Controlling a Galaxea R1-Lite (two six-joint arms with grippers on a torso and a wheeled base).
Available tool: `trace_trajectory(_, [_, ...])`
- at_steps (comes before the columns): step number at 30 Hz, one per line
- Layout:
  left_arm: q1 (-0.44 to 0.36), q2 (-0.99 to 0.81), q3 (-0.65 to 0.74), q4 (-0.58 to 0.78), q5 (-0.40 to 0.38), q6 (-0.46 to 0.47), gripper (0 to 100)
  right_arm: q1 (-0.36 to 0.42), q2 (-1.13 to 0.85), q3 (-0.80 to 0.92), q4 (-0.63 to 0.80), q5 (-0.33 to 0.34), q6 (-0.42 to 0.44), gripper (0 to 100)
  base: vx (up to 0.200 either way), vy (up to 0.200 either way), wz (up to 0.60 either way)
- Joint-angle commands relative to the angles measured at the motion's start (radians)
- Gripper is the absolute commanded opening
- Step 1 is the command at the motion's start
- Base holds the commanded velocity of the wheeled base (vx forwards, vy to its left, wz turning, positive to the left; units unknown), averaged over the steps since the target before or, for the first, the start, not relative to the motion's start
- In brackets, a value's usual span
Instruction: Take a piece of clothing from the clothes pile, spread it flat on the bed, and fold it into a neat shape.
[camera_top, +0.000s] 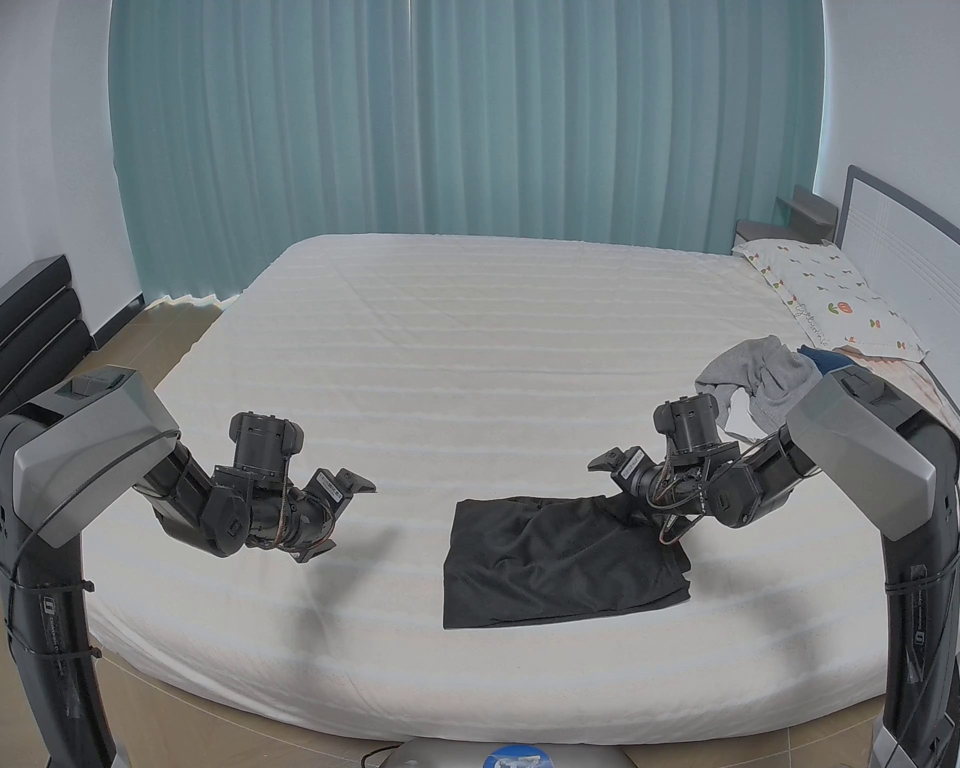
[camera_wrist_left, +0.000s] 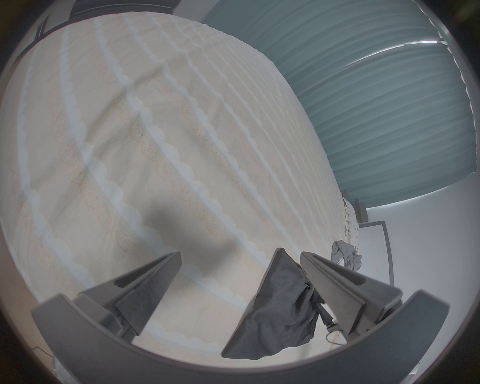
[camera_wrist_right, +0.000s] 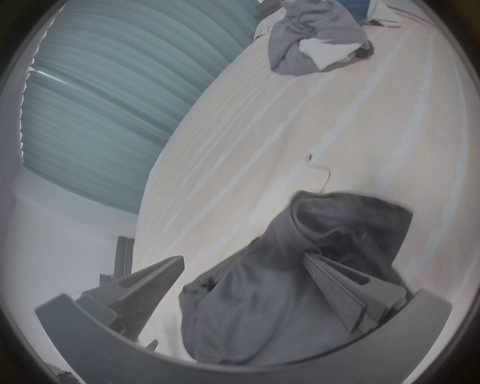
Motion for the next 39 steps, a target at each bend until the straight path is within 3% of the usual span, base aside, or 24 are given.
trace_trajectory(1, [0.000, 0.001, 0.000, -0.001, 0.000, 0.000, 100, -0.043, 0.056, -0.023, -0.006, -0.013, -0.025, 100, 0.000, 0.000, 0.00])
trace_trajectory(10, [0.000, 0.001, 0.000, -0.001, 0.000, 0.000, 100, -0.089, 0.050, -0.006, -0.049, -0.012, -0.051, 100, 0.000, 0.000, 0.00])
trace_trajectory(19, [0.000, 0.001, 0.000, -0.001, 0.000, 0.000, 100, -0.112, 0.055, -0.017, -0.099, 0.007, -0.211, 100, 0.000, 0.000, 0.00])
trace_trajectory(27, [0.000, 0.001, 0.000, -0.001, 0.000, 0.001, 100, -0.091, 0.067, -0.018, -0.127, 0.053, -0.238, 100, 0.000, 0.000, 0.00])
trace_trajectory(33, [0.000, 0.003, 0.007, -0.001, 0.002, 0.021, 100, -0.091, 0.113, -0.030, -0.130, 0.054, -0.309, 100, 0.000, 0.000, 0.00])
trace_trajectory(34, [0.000, 0.003, 0.007, -0.001, 0.002, 0.021, 100, -0.091, 0.119, -0.037, -0.128, 0.050, -0.312, 0, 0.000, 0.000, 0.00])
trace_trajectory(39, [0.000, 0.003, 0.004, -0.001, 0.002, 0.021, 100, -0.099, 0.118, -0.037, -0.124, 0.045, -0.313, 0, 0.000, 0.000, 0.00])
